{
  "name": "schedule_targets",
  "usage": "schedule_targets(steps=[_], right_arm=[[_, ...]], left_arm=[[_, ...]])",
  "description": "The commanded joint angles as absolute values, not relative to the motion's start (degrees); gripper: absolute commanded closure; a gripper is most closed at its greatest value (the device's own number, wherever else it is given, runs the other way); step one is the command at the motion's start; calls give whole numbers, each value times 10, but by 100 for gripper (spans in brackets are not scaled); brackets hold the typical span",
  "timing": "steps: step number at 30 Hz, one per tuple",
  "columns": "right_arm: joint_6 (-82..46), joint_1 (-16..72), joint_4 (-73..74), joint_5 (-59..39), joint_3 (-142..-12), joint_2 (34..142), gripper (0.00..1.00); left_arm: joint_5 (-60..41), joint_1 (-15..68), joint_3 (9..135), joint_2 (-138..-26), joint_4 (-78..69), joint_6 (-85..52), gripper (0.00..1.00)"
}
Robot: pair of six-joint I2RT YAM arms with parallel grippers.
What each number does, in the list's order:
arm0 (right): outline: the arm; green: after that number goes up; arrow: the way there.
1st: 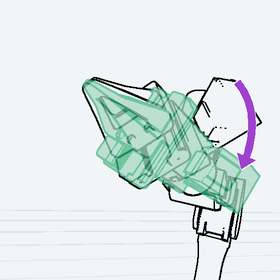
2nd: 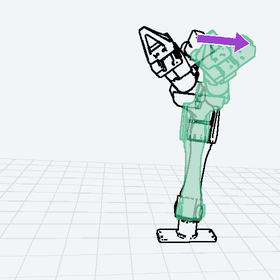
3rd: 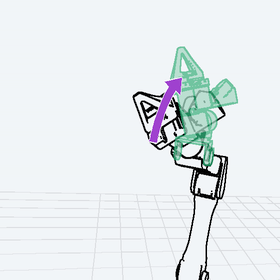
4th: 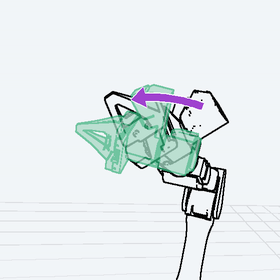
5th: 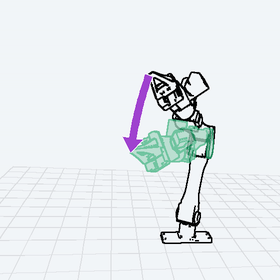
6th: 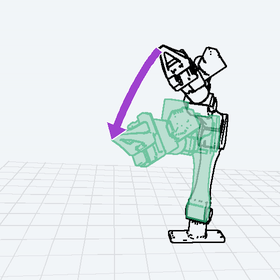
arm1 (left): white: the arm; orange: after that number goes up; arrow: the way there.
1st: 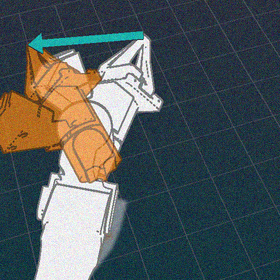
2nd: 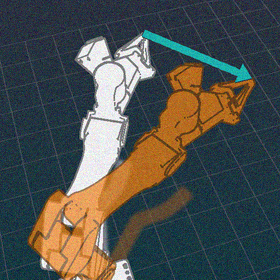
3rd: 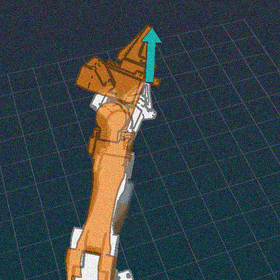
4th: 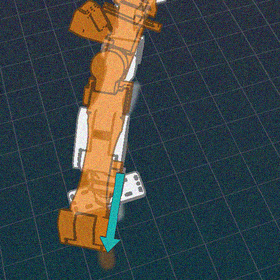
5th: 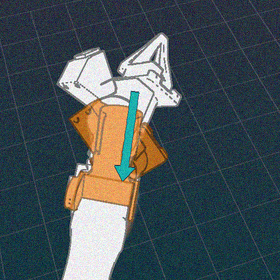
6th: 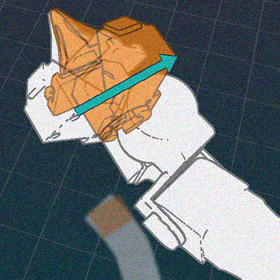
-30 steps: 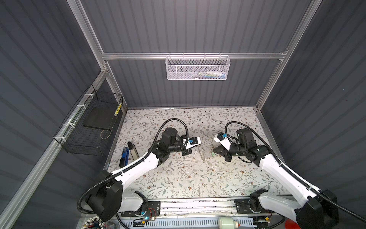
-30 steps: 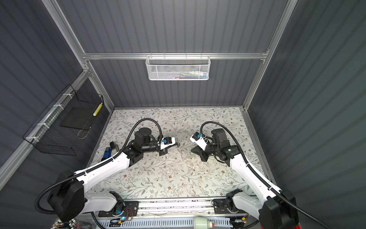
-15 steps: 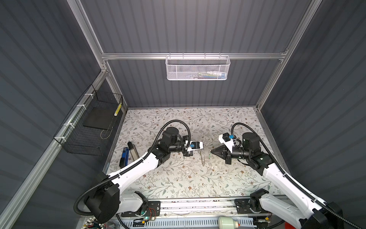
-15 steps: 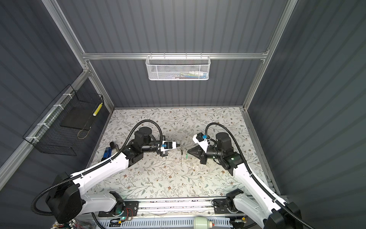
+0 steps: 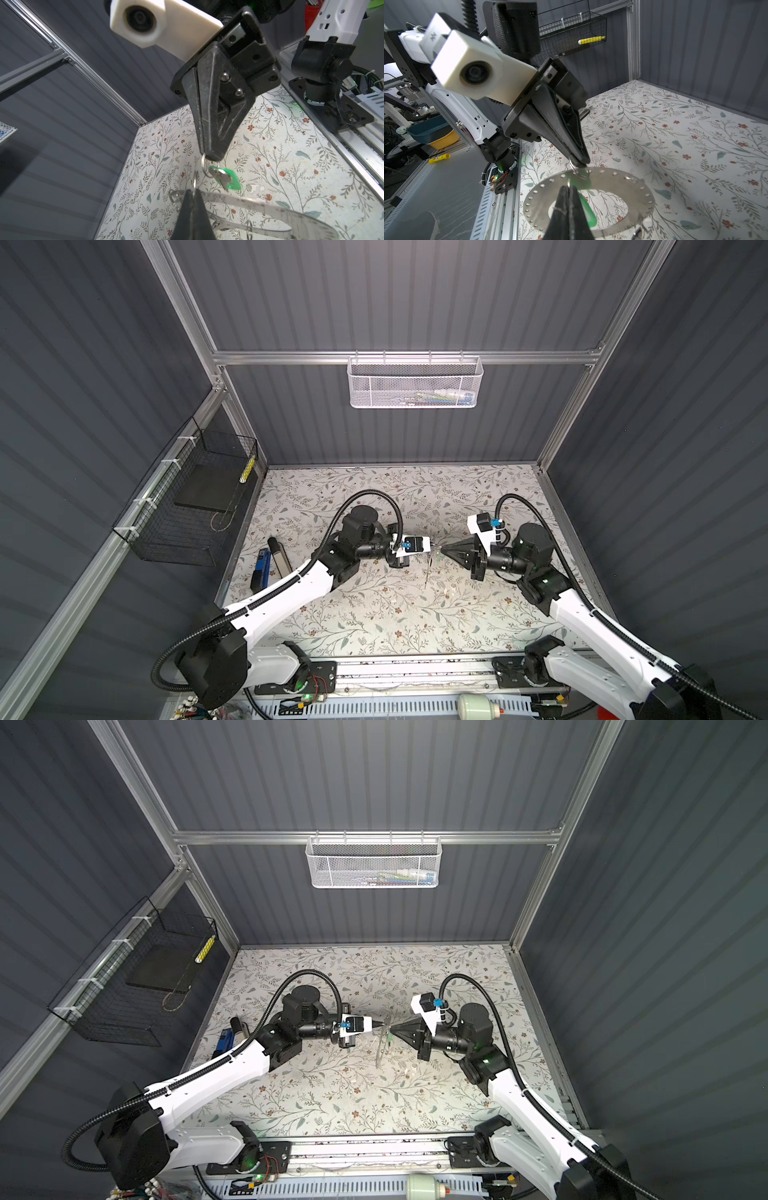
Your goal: Put the keys on the keyring
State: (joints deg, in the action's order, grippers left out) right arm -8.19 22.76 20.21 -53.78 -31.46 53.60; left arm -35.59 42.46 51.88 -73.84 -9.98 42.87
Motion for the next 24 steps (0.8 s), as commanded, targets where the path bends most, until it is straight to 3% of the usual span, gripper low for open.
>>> schedule_targets(steps=[1, 24], right_arm=[[-102, 233, 245, -535, -312, 533, 100], [-103, 239, 251, -507, -336, 560, 100]], left_arm=[[-354, 429, 527, -722, -115, 415, 100], [-317, 439, 565, -738, -59, 416, 100]])
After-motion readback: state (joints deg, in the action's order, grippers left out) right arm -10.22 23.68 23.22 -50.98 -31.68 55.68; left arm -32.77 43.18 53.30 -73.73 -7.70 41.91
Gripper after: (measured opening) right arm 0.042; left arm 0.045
